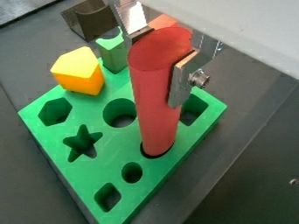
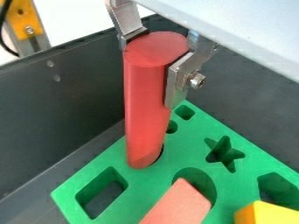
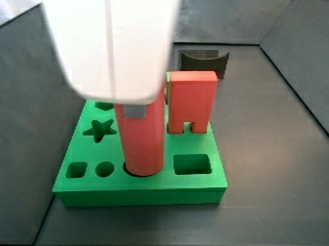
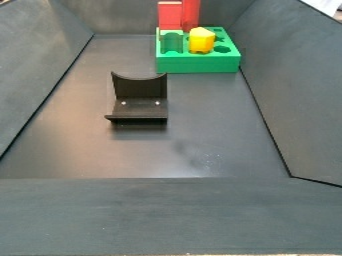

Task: Pick up the oval object. Move up. Place the oval object on the fixture. Regrasp the oval object. Move to above the board. Insert the oval object.
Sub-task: Insert the oval object.

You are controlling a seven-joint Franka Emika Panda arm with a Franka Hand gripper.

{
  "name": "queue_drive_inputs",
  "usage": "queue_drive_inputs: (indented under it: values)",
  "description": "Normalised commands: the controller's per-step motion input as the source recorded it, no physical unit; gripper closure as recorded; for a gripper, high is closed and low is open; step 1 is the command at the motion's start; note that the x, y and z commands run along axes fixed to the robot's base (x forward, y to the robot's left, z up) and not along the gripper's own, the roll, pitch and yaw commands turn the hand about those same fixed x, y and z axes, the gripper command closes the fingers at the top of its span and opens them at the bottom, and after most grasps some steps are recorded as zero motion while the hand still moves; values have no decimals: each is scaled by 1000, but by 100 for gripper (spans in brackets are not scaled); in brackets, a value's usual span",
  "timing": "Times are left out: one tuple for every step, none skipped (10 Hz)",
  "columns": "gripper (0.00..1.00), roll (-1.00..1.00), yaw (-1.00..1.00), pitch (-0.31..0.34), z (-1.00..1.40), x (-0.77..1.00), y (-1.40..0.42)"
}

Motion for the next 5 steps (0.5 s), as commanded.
queue_drive_inputs:
  values:
    - [100, -7, -43, -40, -114, -183, 0]
    - [100, -17, -57, -41, -86, -223, 0]
    - [100, -81, -60, -64, 0, -223, 0]
    - [100, -144, -37, -93, 26, -169, 0]
    - [100, 0, 0, -57, -286, -154, 0]
